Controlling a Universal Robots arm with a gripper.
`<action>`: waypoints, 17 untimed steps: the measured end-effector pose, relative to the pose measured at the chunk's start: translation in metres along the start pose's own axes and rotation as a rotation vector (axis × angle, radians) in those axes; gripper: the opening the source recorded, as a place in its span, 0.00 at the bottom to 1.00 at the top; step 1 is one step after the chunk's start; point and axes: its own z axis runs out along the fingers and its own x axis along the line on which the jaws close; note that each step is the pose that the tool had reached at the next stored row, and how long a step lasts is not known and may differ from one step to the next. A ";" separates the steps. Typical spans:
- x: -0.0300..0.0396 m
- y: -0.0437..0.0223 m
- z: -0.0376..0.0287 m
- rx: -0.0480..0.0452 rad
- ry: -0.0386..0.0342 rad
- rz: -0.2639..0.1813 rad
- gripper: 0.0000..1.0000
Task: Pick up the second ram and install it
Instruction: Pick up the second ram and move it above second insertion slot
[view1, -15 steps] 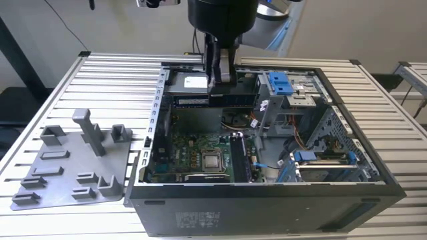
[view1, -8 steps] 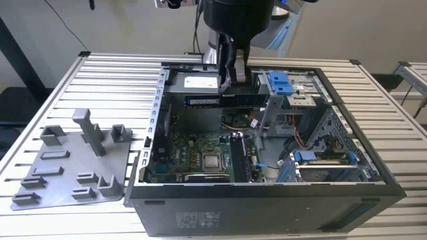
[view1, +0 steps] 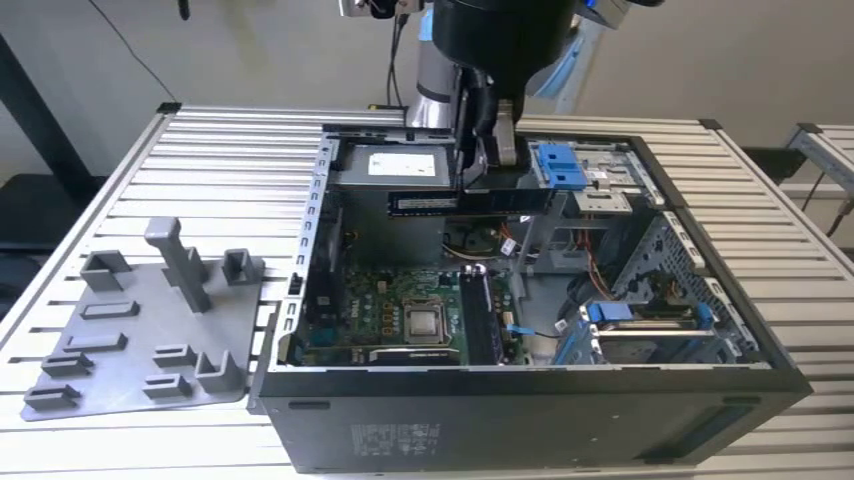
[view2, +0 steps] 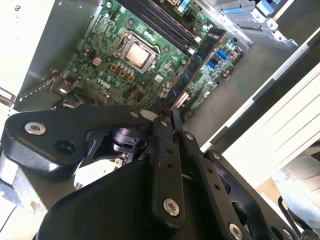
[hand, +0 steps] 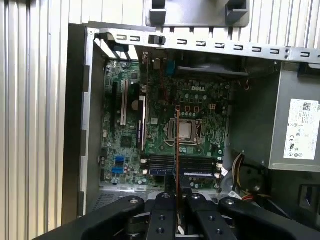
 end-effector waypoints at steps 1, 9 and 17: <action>0.0000 -0.0011 0.0000 0.0000 0.0000 0.000 0.14; 0.0001 -0.0031 0.0000 0.0000 0.0000 0.000 0.14; 0.0003 -0.0078 0.0001 0.0000 0.0000 0.000 0.14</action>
